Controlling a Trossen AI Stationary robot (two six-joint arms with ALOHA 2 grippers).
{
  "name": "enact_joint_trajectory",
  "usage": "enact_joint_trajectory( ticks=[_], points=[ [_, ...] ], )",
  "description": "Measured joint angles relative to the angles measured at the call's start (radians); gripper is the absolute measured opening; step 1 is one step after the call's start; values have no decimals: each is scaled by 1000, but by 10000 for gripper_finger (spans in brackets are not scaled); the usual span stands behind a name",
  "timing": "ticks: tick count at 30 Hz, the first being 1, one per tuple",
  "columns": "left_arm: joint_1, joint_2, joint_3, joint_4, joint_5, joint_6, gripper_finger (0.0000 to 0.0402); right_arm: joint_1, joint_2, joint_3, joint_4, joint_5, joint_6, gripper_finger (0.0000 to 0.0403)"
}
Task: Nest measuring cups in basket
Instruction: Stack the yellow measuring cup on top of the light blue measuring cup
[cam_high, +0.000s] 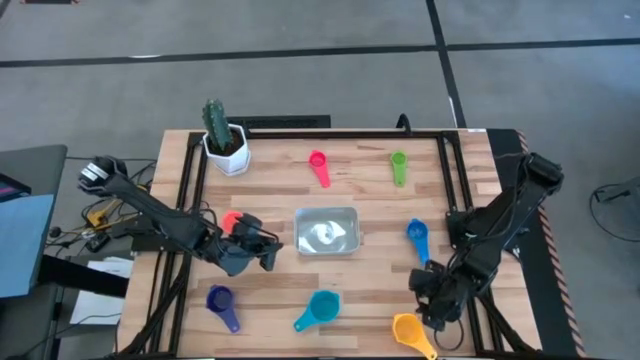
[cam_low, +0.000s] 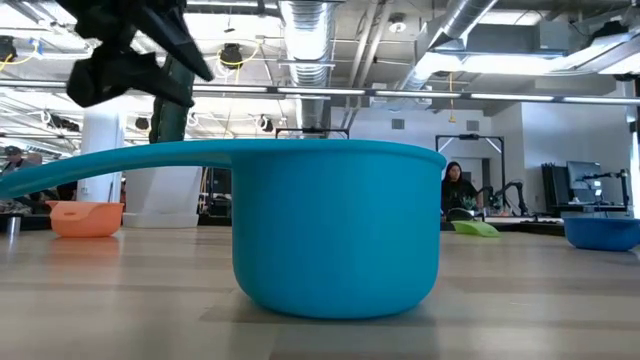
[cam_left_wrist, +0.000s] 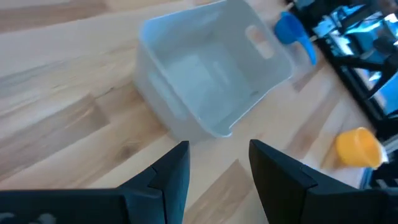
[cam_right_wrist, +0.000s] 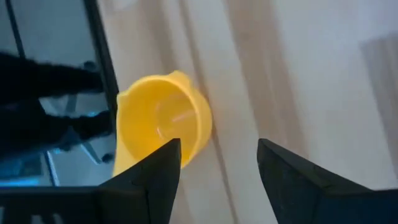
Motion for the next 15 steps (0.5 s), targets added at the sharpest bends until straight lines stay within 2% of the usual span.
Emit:
enact_joint_trajectory(
  ticks=[8,15],
  points=[
    [0,105,0,109,94,-1,153,0,68,0,90,0,-208,274],
    [0,137,0,126,157,0,153,-6,111,0,86,-5,-274,287]
  ],
)
